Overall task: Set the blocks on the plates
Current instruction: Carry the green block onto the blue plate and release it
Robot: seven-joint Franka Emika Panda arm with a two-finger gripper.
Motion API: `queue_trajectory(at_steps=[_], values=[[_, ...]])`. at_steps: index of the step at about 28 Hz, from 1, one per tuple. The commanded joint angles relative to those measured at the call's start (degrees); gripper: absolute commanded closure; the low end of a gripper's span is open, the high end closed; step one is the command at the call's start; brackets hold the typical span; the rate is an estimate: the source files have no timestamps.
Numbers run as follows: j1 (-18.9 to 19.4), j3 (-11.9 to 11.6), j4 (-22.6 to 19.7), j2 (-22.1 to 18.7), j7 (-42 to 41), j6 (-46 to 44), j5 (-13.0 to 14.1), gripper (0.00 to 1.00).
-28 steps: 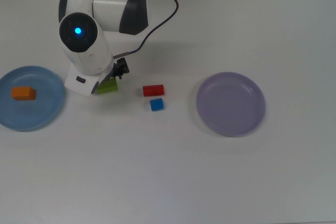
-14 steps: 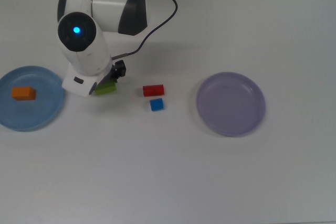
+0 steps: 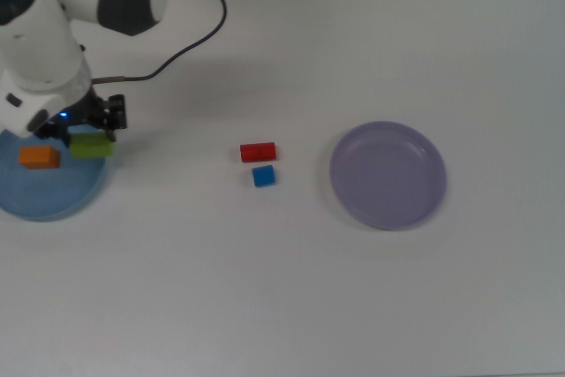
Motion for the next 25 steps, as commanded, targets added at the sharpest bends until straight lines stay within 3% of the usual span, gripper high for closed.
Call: queue_trajectory(at_steps=[1,8,18,20,22,25], values=[[-0.4,-0.2,0.2,2.2,-0.5,5.1,0.4,0.73],[-0.4,-1.1,0.2,4.7,0.4,11.4,0.0,0.72],[-1.2,-2.4,0.3,4.6,-0.5,11.5,0.1,0.66],[-1.2,-2.4,0.3,4.6,-0.5,11.5,0.2,0.55],[-1.2,-2.4,0.3,4.6,-0.5,11.5,0.1,0.51],[-1.2,-2.4,0.3,4.4,0.0,11.5,0.3,0.0]])
